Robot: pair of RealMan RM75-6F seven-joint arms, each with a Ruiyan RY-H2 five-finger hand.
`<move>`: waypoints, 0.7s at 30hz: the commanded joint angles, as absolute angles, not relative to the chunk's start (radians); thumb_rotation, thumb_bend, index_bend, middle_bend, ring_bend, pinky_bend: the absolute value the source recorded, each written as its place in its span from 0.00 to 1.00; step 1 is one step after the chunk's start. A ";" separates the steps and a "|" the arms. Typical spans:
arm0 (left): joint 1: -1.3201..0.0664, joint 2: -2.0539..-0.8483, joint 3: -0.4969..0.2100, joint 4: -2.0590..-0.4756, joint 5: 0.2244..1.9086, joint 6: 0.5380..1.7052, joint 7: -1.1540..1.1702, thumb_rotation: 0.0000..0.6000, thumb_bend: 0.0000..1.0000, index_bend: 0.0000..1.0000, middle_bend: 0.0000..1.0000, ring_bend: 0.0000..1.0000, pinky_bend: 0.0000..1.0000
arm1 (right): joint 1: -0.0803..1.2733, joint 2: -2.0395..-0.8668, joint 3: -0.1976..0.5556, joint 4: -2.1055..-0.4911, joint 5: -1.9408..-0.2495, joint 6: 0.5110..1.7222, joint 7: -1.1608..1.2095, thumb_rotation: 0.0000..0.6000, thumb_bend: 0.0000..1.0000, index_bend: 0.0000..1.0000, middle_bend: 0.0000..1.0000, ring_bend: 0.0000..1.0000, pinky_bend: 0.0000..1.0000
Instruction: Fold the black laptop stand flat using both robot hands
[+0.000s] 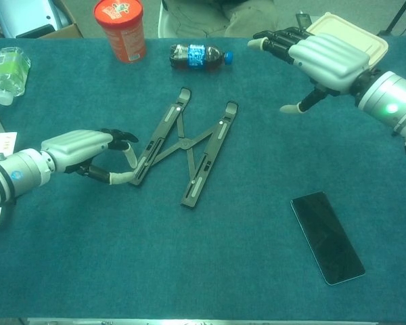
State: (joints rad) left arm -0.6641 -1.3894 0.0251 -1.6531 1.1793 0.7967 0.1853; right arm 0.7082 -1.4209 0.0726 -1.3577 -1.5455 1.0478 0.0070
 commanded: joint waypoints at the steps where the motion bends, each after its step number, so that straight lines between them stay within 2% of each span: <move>1: -0.664 -1.384 0.026 -1.648 1.177 0.796 0.187 0.35 0.25 0.31 0.08 0.00 0.00 | 0.708 -1.421 0.073 -1.357 -1.544 1.047 0.009 1.00 0.13 0.00 0.00 0.00 0.00; 13: -0.657 -1.410 0.035 -1.610 1.196 0.796 0.180 0.35 0.25 0.31 0.08 0.00 0.00 | 0.710 -1.425 0.074 -1.358 -1.543 1.042 0.014 1.00 0.13 0.00 0.00 0.00 0.00; 21: -0.661 -1.424 0.044 -1.642 1.197 0.778 0.185 0.35 0.25 0.31 0.08 0.00 0.00 | 0.707 -1.417 0.076 -1.362 -1.541 1.044 0.025 1.00 0.13 0.00 0.00 0.00 0.00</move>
State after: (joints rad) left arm -0.6596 -1.4228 0.0413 -1.6365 1.1969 0.7812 0.1821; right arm 0.7075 -1.4179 0.0762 -1.3622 -1.5408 1.0434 0.0243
